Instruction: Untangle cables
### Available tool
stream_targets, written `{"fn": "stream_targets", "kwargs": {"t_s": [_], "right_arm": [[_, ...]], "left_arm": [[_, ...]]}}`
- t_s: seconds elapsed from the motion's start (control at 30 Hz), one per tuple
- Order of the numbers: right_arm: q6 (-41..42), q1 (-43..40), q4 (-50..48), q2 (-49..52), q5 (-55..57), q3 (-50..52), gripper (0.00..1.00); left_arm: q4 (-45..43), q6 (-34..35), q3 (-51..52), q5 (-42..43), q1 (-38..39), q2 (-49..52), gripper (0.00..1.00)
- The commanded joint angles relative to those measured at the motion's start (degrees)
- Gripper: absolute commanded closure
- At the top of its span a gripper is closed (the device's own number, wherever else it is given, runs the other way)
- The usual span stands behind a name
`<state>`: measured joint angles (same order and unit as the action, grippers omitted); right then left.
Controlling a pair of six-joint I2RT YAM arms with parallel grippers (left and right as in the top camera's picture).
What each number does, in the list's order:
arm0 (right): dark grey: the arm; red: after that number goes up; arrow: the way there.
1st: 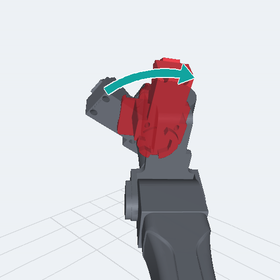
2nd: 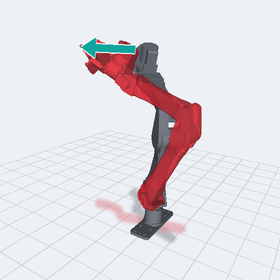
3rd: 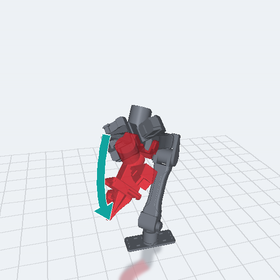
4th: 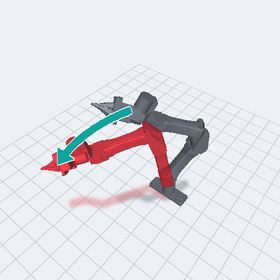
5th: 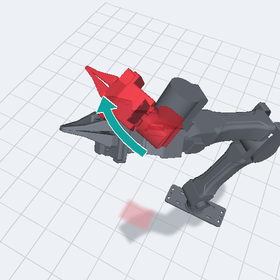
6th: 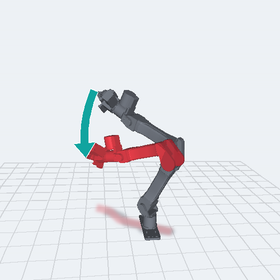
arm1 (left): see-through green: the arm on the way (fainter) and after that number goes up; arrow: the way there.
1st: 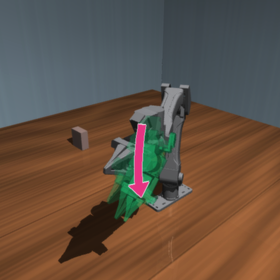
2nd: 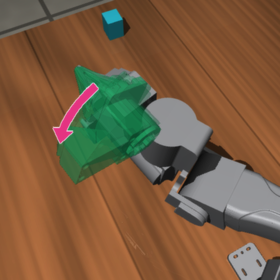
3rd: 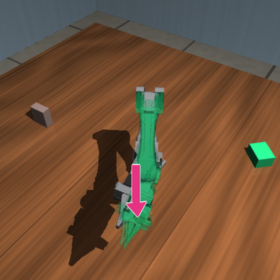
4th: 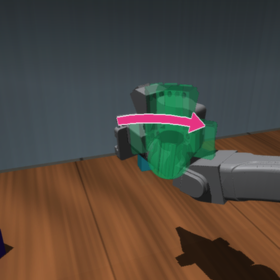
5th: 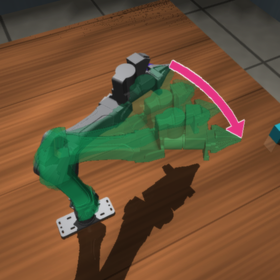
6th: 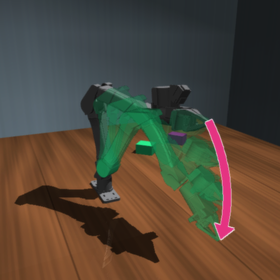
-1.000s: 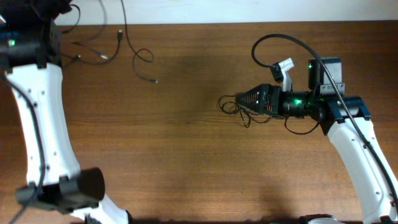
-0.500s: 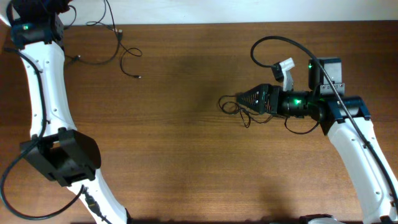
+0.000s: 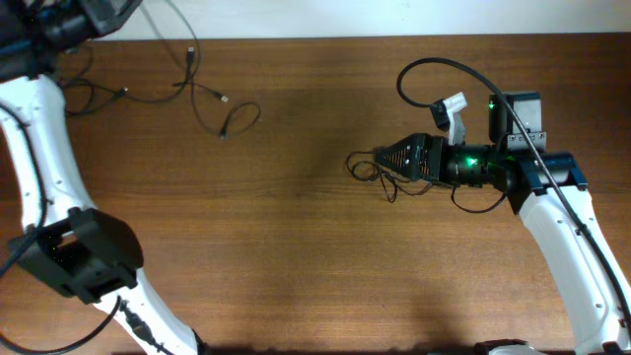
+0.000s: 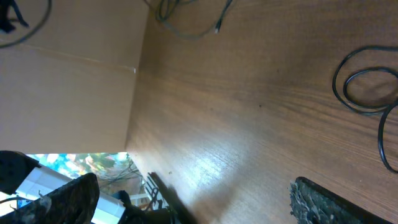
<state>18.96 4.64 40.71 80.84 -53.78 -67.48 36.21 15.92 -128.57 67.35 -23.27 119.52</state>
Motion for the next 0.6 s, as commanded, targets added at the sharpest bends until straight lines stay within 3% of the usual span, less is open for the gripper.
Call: {"fn": "stream_targets", "kwargs": {"t_s": [0.0, 0.07, 0.17, 0.43, 0.57], "right_arm": [[-1.01, -0.17, -0.2, -0.66, 0.5, -0.13, 0.02], [-1.01, -0.17, -0.2, -0.66, 0.52, -0.13, 0.02], [-1.01, -0.17, -0.2, -0.66, 0.52, -0.13, 0.02], [-1.66, -0.17, -0.17, -0.66, 0.52, -0.13, 0.02], [-1.66, -0.17, -0.17, -0.66, 0.52, -0.13, 0.02]], "left_arm": [[10.99, -11.21, -0.96, -10.97, -2.49, -0.5, 1.0], [20.33, -19.52, -0.96, -18.75, -2.91, -0.5, 1.0], [25.53, -26.93, -0.96, -25.66, -3.06, -0.48, 1.0], [25.7, -28.92, -0.87, -38.86, -6.08, 1.09, 0.96], [26.97, -28.89, -0.79, -39.34, -8.39, 3.32, 1.0]]}}
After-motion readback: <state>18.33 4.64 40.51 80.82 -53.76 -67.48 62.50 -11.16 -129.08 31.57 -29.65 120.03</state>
